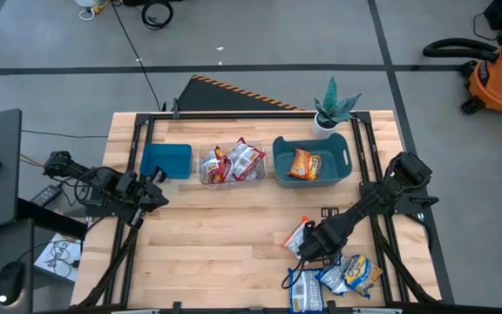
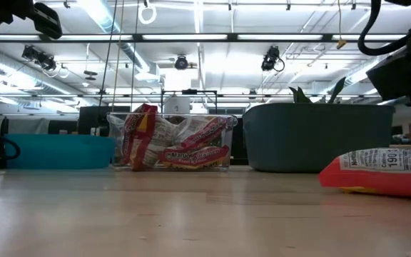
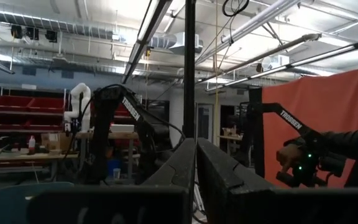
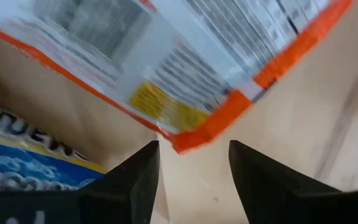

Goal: Sort Maruchan noodles
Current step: Put the orange noodle pack into the green bin

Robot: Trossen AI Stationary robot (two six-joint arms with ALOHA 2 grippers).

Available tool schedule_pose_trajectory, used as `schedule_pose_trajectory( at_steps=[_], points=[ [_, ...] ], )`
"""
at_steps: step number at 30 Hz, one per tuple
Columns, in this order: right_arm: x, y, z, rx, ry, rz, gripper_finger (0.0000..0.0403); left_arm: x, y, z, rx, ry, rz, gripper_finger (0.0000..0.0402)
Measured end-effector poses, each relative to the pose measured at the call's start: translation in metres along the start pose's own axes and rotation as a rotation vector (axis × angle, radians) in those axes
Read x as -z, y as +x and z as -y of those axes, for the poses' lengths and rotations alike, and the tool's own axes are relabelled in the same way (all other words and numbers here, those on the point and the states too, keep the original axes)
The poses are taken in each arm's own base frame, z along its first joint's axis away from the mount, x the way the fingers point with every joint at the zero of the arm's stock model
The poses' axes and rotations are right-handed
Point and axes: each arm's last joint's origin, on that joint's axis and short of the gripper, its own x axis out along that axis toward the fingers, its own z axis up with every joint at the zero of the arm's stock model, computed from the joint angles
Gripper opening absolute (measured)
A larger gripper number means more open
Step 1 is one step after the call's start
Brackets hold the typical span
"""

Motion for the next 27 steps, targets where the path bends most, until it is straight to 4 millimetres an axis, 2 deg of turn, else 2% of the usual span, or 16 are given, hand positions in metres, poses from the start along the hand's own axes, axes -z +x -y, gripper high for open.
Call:
schedule_pose_trajectory(
  at_steps=[4,10,14,19,25,27],
  points=[
    [-0.002,0.001,-0.002,-0.017,-0.003,0.024,0.0199,-0.001,0.0,0.0,0.0,0.0,0.005,0.0023],
    [0.001,0.016,0.002,-0.007,-0.001,0.012,0.019,-0.001,0.0,0.0,0.0,-0.006,0.005,0.0023],
    [0.0,0.016,0.003,0.013,-0.019,0.033,0.0175,-0.001,0.0,0.0,0.0,-0.006,0.005,0.0023],
    [-0.003,0.016,0.0,-0.01,-0.06,0.065,0.0122,0.0,0.0,0.0,0.0,-0.008,0.005,0.0023],
    [-0.004,0.016,0.001,0.008,-0.075,0.088,0.002,-0.001,0.0,0.0,0.0,-0.009,0.005,0.0023],
    [-0.006,0.015,0.003,0.014,-0.056,0.084,0.001,0.0,0.0,0.0,0.0,-0.009,0.005,0.0023]
  ],
)
